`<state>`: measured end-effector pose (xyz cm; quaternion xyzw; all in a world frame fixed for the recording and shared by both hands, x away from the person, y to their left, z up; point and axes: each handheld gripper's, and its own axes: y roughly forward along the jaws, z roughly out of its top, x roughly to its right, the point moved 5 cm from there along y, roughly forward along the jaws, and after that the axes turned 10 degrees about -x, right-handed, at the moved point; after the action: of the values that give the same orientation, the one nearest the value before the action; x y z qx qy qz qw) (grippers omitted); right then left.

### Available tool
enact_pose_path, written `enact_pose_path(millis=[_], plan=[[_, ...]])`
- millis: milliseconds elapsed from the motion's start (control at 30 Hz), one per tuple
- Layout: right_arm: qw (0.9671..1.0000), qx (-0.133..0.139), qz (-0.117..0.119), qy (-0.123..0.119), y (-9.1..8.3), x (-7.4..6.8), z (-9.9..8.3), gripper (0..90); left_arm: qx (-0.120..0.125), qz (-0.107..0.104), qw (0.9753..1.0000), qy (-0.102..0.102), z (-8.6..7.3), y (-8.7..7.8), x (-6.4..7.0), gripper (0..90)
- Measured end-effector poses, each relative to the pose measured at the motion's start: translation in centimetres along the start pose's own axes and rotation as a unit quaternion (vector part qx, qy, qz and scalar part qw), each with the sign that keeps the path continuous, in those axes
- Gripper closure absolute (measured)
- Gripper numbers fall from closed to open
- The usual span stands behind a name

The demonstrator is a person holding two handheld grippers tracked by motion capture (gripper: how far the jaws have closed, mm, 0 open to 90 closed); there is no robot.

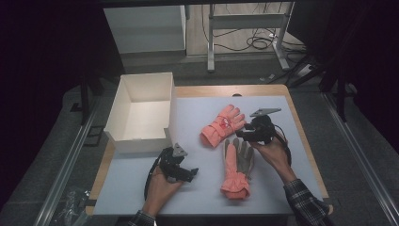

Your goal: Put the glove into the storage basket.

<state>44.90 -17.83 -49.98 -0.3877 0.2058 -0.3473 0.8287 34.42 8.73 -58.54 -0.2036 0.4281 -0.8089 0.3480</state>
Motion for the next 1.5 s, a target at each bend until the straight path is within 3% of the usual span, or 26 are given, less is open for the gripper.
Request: enact_pose_path(millis=[100,267,433,600,733,800,867,933,967,1000,1100,1433,1500], plan=[[0.9999,0.000,-0.006,0.008,0.8,0.3,1.0,44.3,0.000,0.000,1.0000,0.000,0.0,0.0,0.0,0.0],[0.9999,0.006,0.003,0.008,2.3,0.3,2.4,44.3,0.000,0.000,1.0000,0.000,0.0,0.0,0.0,0.0],[1.0000,-0.001,-0.009,0.003,3.6,0.1,3.3,44.3,-0.001,0.001,1.0000,0.001,0.0,0.0,0.0,0.0],[0.9992,-0.007,-0.037,0.013,5.8,0.4,4.3,44.1,-0.001,0.000,1.0000,0.001,0.0,0.0,0.0,0.0],[0.9986,-0.028,-0.042,0.014,7.5,0.4,4.4,43.7,-0.001,0.000,1.0000,0.001,0.0,0.0,0.0,0.0],[0.9981,-0.040,-0.046,0.009,8.2,0.4,4.5,46.7,-0.001,0.000,1.0000,0.001,0.0,0.0,0.0,0.0],[0.9981,-0.048,-0.038,0.007,8.5,0.3,4.6,58.6,-0.001,0.000,1.0000,0.001,0.0,0.0,0.0,0.0],[0.9982,-0.052,-0.030,0.007,8.5,0.2,4.6,70.2,-0.001,0.000,1.0000,0.001,0.0,0.0,0.0,0.0],[0.9982,-0.052,-0.030,0.007,8.5,0.2,4.6,70.2,-0.001,0.000,1.0000,0.001,0.0,0.0,0.0,0.0],[0.9980,-0.054,-0.032,0.007,8.5,0.1,4.5,78.7,-0.001,0.001,1.0000,0.001,0.0,0.0,0.0,0.0],[0.9984,-0.050,-0.022,0.016,8.2,0.3,4.4,84.2,-0.001,0.001,1.0000,0.001,0.0,0.0,0.0,0.0],[0.9989,-0.044,-0.004,0.012,6.3,0.4,4.9,86.1,0.000,0.000,1.0000,-0.002,0.0,0.0,0.0,0.0],[0.9993,-0.033,0.013,0.015,5.3,0.4,5.3,86.2,0.000,0.000,1.0000,-0.001,0.0,0.0,0.0,0.0]])
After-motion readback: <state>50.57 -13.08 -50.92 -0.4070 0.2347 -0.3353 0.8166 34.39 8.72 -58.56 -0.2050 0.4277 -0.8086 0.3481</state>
